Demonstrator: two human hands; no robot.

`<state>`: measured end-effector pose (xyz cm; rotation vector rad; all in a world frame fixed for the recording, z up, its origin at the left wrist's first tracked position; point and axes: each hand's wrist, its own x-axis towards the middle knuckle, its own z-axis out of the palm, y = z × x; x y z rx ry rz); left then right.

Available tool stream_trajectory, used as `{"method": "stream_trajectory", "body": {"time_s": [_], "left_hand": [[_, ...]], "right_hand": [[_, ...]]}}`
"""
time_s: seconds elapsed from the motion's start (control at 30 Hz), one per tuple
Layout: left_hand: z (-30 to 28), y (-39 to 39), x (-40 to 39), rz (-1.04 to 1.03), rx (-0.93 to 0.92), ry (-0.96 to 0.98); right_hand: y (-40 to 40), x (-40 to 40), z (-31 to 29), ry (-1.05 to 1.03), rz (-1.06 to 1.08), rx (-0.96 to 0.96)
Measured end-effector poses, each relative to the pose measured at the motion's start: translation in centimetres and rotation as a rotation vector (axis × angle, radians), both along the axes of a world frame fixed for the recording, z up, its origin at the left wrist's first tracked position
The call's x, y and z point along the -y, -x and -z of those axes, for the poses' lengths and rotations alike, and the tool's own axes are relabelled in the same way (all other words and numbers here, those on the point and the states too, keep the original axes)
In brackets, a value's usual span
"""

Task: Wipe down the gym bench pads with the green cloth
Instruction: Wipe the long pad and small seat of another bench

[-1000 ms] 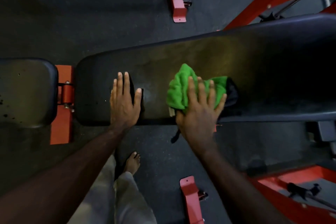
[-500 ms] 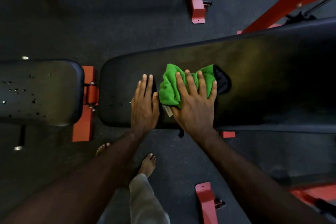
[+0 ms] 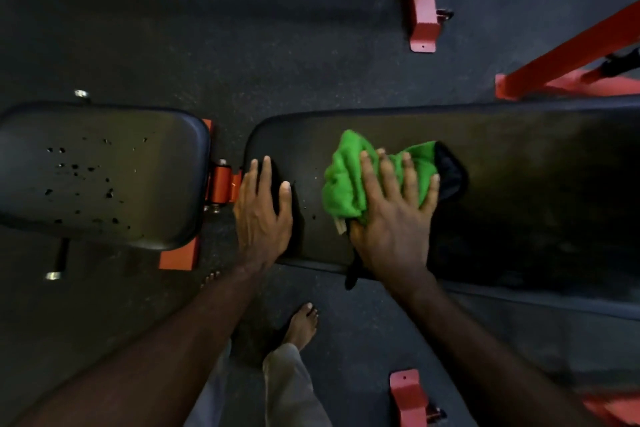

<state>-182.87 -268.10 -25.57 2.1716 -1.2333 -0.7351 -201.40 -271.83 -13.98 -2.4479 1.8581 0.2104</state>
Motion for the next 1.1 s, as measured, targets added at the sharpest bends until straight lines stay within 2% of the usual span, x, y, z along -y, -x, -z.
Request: {"method": "stream_trajectory", "body": {"time_s": [0.1, 0.17, 0.33, 0.4, 0.53, 0.57, 0.67, 0.77, 0.83, 1.0, 1.03, 1.1], "left_hand": [[0.2, -0.8, -0.5, 0.065, -0.038, -0.034], [0.1, -1.4, -0.4, 0.101, -0.053, -0.030], [0.9, -1.8, -0.8, 0.155, -0.075, -0.001], [1.5, -2.1, -1.3, 0.145, -0.112, 0.042], [2.1, -3.0, -1.9, 0.119, -0.187, 0.096], [2.2, -3.3, -2.2, 0.108, -0.173, 0.086], [2.1, -3.6, -2.6, 0.068, -0.181, 0.050], [2.1, -3.4, -2.3, 0.003, -0.207, 0.043], [2.0, -3.2, -2.1, -0.066, -0.246, 0.055], [2.6, -4.0, -3.1, -0.138, -0.341, 0.115], [2.4, -4.3, -3.1, -0.146, -0.365, 0.119], [2.1, -4.7, -3.2, -0.164, -0.401, 0.101]], "right_hand": [[1.2, -2.6, 0.5, -0.105, -0.307, -0.061], [2.4, -1.6, 0.0, -0.099, -0.343, -0.073], [-1.4, 2.7, 1.1, 0.032, 0.045, 0.001], [-4.1, 1.8, 2.1, -0.010, 0.067, 0.008], [-3.3, -3.0, 2.4, -0.155, -0.358, -0.052], [-2.3, -3.5, 2.0, -0.159, -0.397, -0.055], [-1.3, -1.0, 1.2, -0.108, -0.287, -0.068], [-4.4, 2.8, 2.2, -0.048, -0.046, 0.007], [-7.0, 2.9, 3.2, -0.055, 0.021, 0.023], [-4.8, -3.2, 3.2, -0.210, -0.475, -0.076], [-3.8, -3.4, 2.7, -0.201, -0.498, -0.085], [-3.0, -1.9, 2.2, -0.150, -0.399, -0.076]]}}
